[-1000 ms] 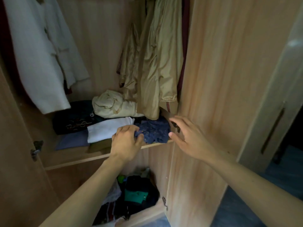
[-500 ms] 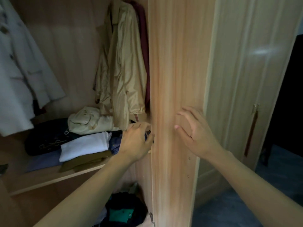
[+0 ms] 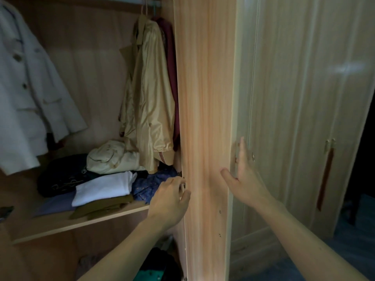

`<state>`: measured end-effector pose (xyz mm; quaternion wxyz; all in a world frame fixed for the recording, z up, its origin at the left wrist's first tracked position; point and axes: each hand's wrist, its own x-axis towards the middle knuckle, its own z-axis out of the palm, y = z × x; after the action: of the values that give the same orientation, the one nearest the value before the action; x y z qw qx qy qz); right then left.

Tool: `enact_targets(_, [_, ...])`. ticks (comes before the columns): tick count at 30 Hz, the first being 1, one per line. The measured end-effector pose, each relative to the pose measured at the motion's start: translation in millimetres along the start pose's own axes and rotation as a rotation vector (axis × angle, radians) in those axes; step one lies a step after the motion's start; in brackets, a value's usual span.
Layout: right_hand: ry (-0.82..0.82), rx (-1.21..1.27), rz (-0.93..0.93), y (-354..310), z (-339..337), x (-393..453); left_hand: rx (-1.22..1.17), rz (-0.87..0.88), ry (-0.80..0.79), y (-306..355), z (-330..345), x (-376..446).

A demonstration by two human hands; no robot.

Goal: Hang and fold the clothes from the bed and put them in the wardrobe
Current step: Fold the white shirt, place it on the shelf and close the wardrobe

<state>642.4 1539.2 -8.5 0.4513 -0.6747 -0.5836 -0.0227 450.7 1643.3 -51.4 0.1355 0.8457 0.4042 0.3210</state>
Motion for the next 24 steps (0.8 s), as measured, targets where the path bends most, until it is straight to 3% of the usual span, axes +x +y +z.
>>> enact_targets(2, [-0.048,0.008,0.021,-0.6,1.8,0.0,-0.018,-0.022,0.012,0.9,-1.8,-0.9])
enact_targets(11, [0.008,0.145,0.008,5.1,8.8,5.2,-0.047,0.042,0.013,20.6,-4.7,3.2])
enact_targets(15, [-0.048,0.217,-0.044,3.8,14.4,2.7,-0.037,0.125,-0.020,22.0,4.6,-1.2])
enact_targets(24, [-0.169,0.345,-0.154,-15.6,44.6,7.3,-0.040,0.117,-0.005,-6.3,0.2,-13.2])
